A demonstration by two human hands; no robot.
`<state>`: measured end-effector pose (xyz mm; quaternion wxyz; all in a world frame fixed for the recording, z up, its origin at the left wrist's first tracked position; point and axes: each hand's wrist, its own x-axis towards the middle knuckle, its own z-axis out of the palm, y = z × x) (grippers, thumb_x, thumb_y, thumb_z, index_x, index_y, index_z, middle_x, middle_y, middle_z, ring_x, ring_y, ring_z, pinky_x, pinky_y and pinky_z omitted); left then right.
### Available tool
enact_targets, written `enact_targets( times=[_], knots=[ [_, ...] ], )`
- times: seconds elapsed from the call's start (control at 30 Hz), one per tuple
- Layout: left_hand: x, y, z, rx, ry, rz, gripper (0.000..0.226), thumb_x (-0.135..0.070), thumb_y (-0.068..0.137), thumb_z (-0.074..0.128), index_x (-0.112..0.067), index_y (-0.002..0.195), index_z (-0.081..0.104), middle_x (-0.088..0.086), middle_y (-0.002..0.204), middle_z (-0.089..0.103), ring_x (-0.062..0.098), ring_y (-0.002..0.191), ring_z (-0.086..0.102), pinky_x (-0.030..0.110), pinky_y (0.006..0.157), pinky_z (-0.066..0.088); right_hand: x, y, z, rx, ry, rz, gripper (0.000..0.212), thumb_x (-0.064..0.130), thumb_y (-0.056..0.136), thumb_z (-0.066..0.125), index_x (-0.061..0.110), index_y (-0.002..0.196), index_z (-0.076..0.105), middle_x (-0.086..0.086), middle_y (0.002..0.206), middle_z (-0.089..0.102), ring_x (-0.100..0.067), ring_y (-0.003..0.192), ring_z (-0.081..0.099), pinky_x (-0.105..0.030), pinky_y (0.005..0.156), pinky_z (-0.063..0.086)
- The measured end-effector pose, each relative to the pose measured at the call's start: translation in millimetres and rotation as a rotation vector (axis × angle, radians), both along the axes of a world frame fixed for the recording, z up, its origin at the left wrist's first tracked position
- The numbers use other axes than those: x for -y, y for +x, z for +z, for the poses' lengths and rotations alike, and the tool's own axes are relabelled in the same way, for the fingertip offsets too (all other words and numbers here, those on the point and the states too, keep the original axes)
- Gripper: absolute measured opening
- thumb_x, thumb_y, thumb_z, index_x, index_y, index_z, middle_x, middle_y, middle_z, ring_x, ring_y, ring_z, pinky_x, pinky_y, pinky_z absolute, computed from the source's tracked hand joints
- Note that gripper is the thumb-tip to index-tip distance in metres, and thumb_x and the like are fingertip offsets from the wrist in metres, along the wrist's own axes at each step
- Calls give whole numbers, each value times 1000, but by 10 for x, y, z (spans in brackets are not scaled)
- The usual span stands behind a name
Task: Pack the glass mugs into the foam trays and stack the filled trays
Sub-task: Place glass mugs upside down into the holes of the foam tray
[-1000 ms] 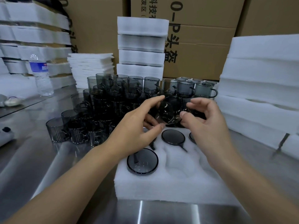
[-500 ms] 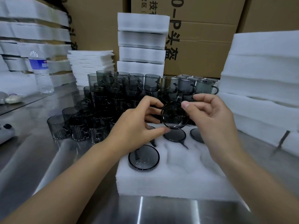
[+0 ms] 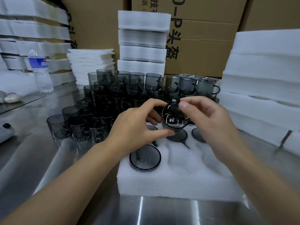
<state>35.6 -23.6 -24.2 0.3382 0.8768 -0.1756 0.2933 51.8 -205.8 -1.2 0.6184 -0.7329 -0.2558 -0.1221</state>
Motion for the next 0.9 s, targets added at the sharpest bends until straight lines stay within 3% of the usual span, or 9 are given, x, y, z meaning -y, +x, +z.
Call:
enact_targets(
  times=[0.1,0.2,0.33,0.47,0.6,0.73,0.9],
  knots=[
    [-2,-17,-1,72,-13,28,61,-72,58,62,-41,111,55,-21,75,66,-5,72,65,29,69,56,56,7,15,46,-193,100,61,59,54,75,38,110,63,15,108,67,4,99,63,-13,84,49],
    [7,-36,2,114,-4,33,58,-70,60,61,-36,107,57,-21,71,66,-7,66,66,30,64,57,104,21,30,174,-376,47,73,62,54,77,41,121,57,24,111,55,7,108,55,-21,98,45],
    [12,-47,9,79,-20,-38,50,-67,59,65,-44,101,53,-18,68,68,-4,65,66,23,59,51,163,28,82,189,-467,18,63,66,52,69,47,111,60,27,104,56,3,102,59,-31,94,50],
    [-69,-34,74,-157,-3,-180,64,-63,51,75,-50,109,51,-23,89,68,-3,87,65,19,76,49,252,60,136,49,-463,96,50,67,51,69,44,95,62,12,88,69,-9,81,67,-44,79,56],
    [-83,-59,105,-345,-24,-237,56,-70,63,52,-54,116,45,-31,108,63,-10,104,57,10,87,43,330,68,188,-47,-505,330,42,54,56,75,34,92,65,0,89,70,-18,82,67,-42,78,54],
    [-67,-75,99,-421,-30,-215,69,-75,70,29,-44,126,53,-20,130,57,-6,121,49,28,106,37,357,24,211,-54,-556,451,42,46,60,80,32,97,66,0,96,69,-25,91,67,-44,85,56],
    [-72,-88,125,-455,8,-210,71,-75,70,32,-40,128,55,-23,129,57,-7,119,50,31,106,40,330,-13,210,-27,-640,456,48,48,57,79,36,101,64,8,94,66,-12,88,63,-41,84,54]
  ],
)
